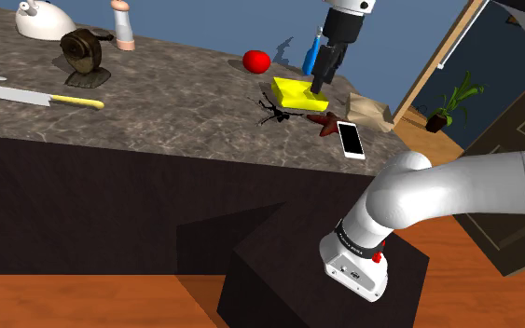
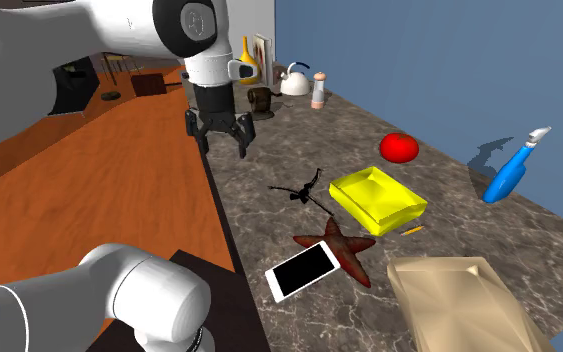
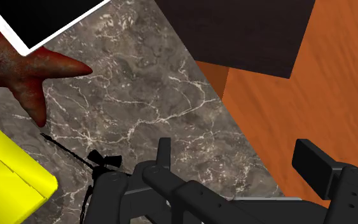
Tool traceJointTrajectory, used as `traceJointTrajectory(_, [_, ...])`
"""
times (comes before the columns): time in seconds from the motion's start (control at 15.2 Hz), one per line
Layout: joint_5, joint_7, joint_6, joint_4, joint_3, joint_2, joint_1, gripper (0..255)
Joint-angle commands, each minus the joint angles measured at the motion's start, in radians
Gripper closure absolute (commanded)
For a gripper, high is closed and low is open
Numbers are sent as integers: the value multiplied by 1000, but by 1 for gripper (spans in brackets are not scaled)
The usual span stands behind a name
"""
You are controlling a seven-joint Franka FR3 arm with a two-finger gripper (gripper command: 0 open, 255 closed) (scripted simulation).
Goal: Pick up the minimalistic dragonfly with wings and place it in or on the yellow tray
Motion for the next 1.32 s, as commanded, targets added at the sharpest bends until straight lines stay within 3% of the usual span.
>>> traceJointTrajectory(0.0, [0, 0, 0, 0, 0, 0, 0, 0])
traceJointTrajectory(0.66, [-88, -39, 328, -61, -63, 232, -46, 0])
traceJointTrajectory(1.25, [-143, -59, 587, 3, -119, 517, -86, 0])
